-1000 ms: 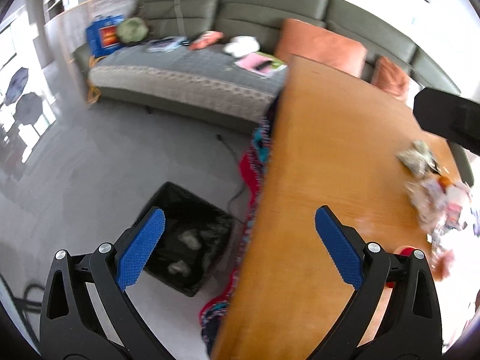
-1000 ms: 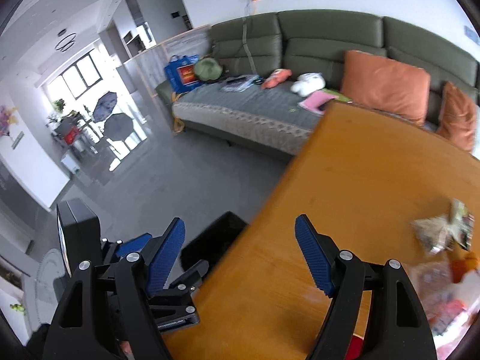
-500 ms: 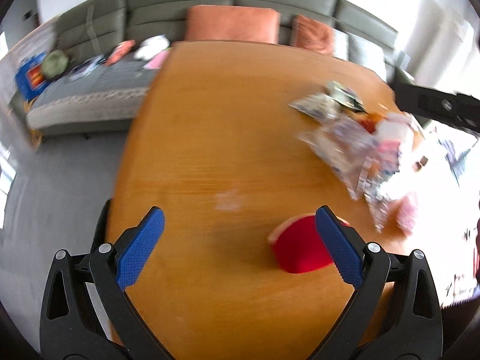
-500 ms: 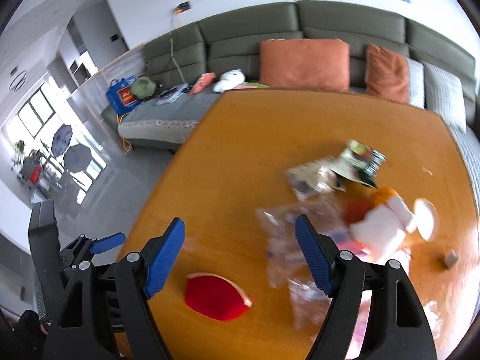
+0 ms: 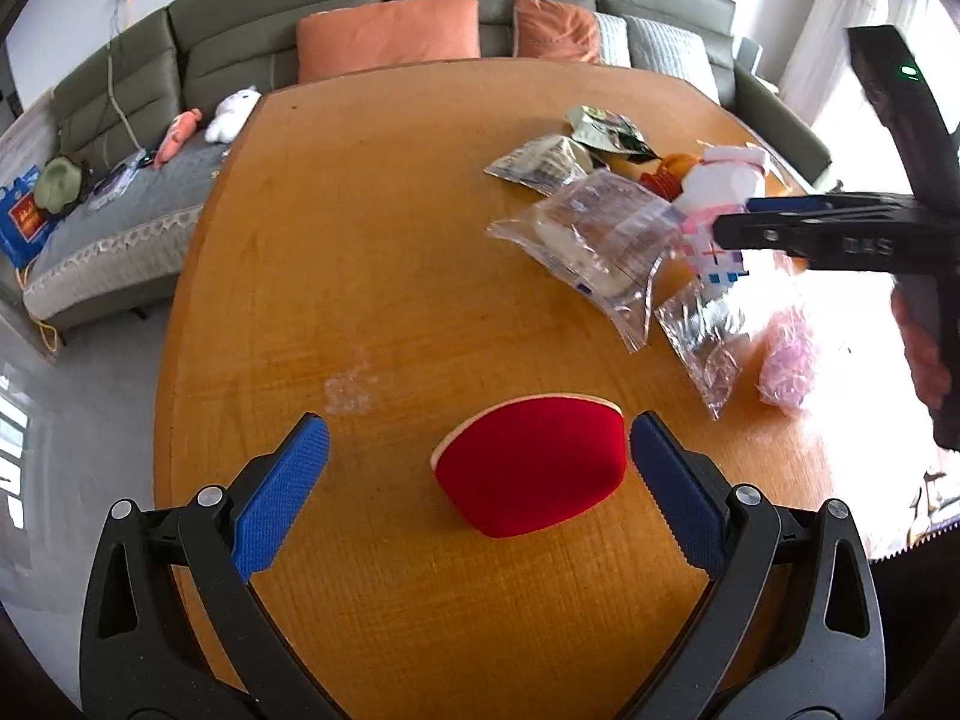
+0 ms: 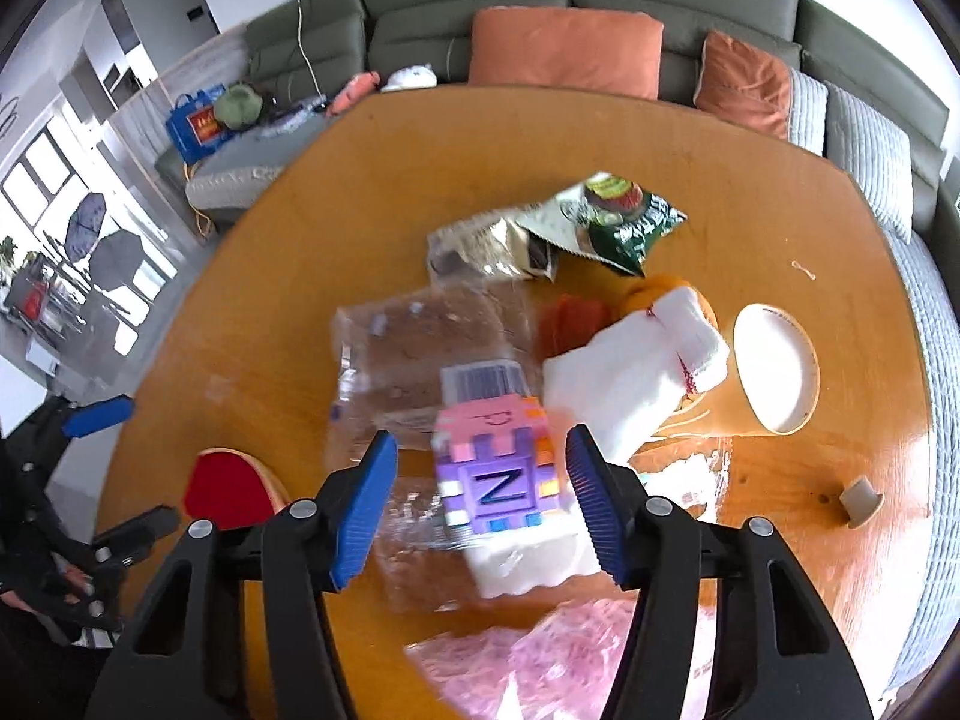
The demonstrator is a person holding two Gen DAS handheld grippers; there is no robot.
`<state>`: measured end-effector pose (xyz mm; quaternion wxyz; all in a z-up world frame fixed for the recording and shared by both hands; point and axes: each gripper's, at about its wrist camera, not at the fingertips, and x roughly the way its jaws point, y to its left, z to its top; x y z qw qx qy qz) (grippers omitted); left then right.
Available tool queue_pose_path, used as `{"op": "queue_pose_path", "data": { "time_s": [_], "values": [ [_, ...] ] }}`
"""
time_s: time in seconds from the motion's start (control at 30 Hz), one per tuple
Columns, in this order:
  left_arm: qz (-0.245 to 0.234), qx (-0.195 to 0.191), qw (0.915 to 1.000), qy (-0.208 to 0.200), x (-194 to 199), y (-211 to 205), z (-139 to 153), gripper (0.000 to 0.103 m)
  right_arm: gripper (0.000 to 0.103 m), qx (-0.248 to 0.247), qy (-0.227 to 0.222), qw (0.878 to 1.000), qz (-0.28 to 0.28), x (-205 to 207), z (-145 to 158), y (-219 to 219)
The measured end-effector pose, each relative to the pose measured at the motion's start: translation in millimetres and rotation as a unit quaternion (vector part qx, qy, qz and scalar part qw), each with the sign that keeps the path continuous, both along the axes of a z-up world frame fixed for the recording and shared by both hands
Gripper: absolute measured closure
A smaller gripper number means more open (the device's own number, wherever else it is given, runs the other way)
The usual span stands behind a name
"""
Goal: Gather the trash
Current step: 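Grasp the purple Z foam cube with the right tool while the left grasps the red paddle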
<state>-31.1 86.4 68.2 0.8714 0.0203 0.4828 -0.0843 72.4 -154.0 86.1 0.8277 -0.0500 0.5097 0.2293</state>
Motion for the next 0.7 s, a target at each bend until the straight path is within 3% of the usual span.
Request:
{"op": "queue_pose_path", "data": {
  "time_s": [0.13,0.17,0.2,0.37,0.47,0.7],
  "values": [
    [-0.034,0.010,0.9993,0.007,1,-6,-6,0.006,0.044,-0.019,0.010,1.000,-0.002,7,-14,0],
    [-0.047,0.017,0.9987,0.009,2,-7,-9,0.006,0.058,-0.023,0.012,1.000,-0.003,7,-17,0],
    [-0.056,0.021,0.9982,0.009,2,-7,-10,0.006,0.061,-0.021,0.015,1.000,-0.003,7,-19,0],
    [-0.111,0.033,0.9931,0.018,12,-10,-17,0.006,0.061,0.011,0.025,0.999,-0.044,1,-10,-9],
    [-0.166,0.039,0.9850,0.028,19,-16,-23,0.006,0.061,0.030,0.023,0.997,-0.066,-4,1,-12],
    [-0.282,0.058,0.9561,0.058,23,-32,-41,0.006,0.061,0.058,0.020,0.992,-0.113,-17,18,-9]
  ]
}}
